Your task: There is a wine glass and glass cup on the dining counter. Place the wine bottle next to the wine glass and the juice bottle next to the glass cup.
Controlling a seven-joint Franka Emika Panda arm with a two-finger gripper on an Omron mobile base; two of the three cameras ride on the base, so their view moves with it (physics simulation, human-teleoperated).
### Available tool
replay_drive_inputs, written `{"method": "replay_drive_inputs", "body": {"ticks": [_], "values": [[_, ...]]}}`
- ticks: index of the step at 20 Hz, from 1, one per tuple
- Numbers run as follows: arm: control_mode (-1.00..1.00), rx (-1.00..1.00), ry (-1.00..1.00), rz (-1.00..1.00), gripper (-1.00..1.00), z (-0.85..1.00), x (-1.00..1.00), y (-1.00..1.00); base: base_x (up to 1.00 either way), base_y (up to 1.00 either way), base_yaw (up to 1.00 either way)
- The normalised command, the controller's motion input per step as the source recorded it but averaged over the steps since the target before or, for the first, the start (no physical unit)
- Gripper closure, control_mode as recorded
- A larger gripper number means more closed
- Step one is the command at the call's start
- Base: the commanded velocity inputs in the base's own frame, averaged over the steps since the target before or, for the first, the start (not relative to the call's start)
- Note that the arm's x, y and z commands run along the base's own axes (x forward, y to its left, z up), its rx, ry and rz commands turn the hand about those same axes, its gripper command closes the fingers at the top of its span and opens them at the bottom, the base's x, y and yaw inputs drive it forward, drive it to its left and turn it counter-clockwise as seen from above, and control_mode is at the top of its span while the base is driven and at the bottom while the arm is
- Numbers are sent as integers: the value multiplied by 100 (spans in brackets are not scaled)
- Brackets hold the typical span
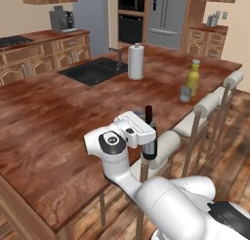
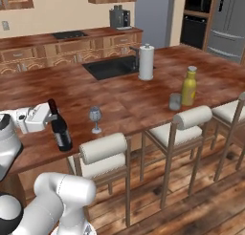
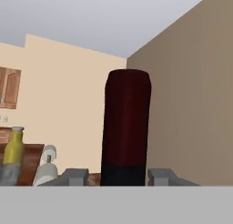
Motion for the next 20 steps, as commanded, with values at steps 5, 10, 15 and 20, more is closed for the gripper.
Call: {"method": "replay_drive_inputs", "body": {"ticks": [5,10,15,20], "values": [[100,0,0,0,100,0,0,0,-11,14,0],[100,0,0,0,100,0,0,0,8,26,-1],[100,0,0,0,100,0,0,0,-3,46,-21],[100,0,0,0,100,0,0,0,-20,48,-29]]}}
